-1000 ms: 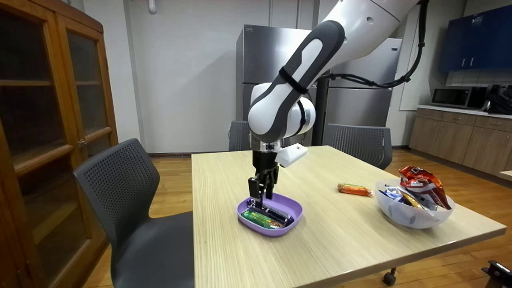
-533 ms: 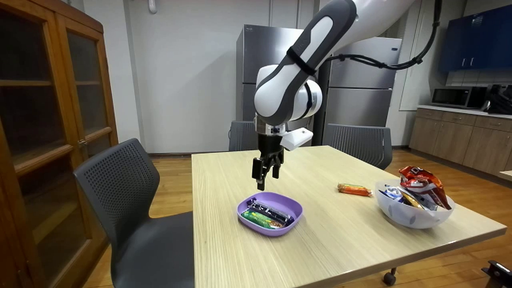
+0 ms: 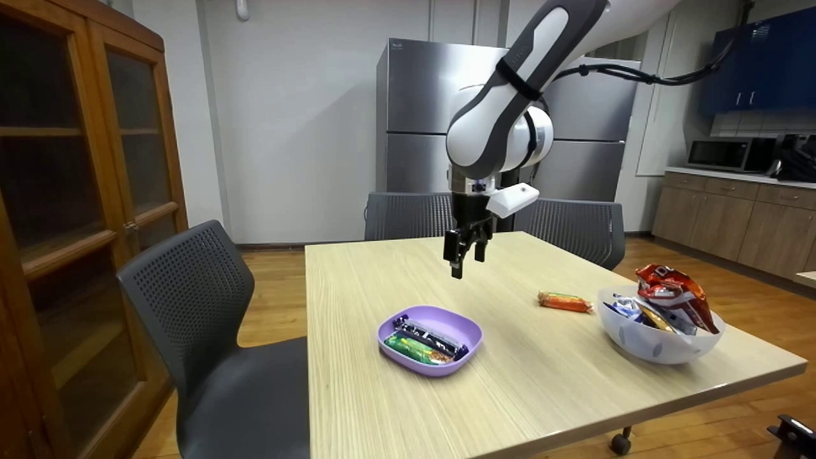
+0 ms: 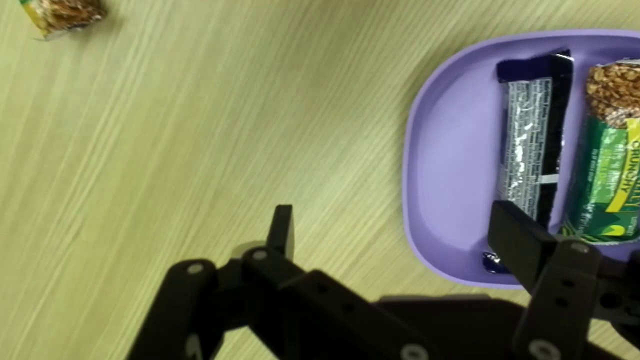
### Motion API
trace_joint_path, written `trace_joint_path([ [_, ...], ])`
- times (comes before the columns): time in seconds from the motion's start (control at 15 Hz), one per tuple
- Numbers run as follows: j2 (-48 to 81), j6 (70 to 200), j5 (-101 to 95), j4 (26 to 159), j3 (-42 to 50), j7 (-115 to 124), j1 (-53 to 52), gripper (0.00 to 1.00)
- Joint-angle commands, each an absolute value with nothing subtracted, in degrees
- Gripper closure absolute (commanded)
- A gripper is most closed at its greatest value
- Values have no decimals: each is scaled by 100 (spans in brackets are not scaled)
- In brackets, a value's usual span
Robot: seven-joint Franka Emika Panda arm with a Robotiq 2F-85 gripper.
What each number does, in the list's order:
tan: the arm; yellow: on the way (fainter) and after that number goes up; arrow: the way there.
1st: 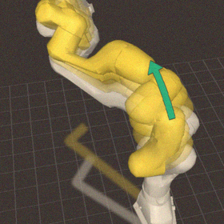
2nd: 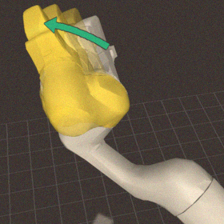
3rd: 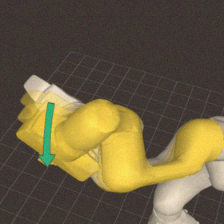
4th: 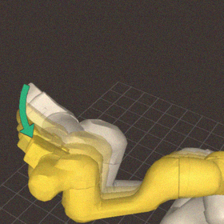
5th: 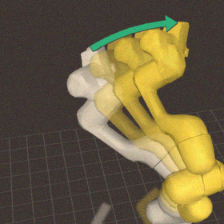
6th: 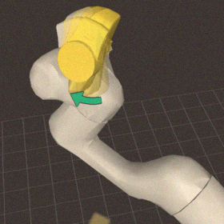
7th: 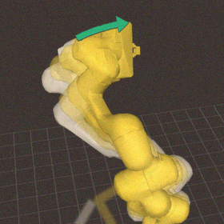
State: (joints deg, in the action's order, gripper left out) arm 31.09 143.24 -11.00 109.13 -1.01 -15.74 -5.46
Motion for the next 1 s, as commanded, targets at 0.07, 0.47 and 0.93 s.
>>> trace_joint_path([
  [0.07,2813,14148,-1136,11083,10,-1473,-228,0],
  [0.47,3040,14306,-1138,10932,6,-1549,-52,0],
  [0.93,3050,14306,-1139,10932,-17,-1548,-88,0],
])
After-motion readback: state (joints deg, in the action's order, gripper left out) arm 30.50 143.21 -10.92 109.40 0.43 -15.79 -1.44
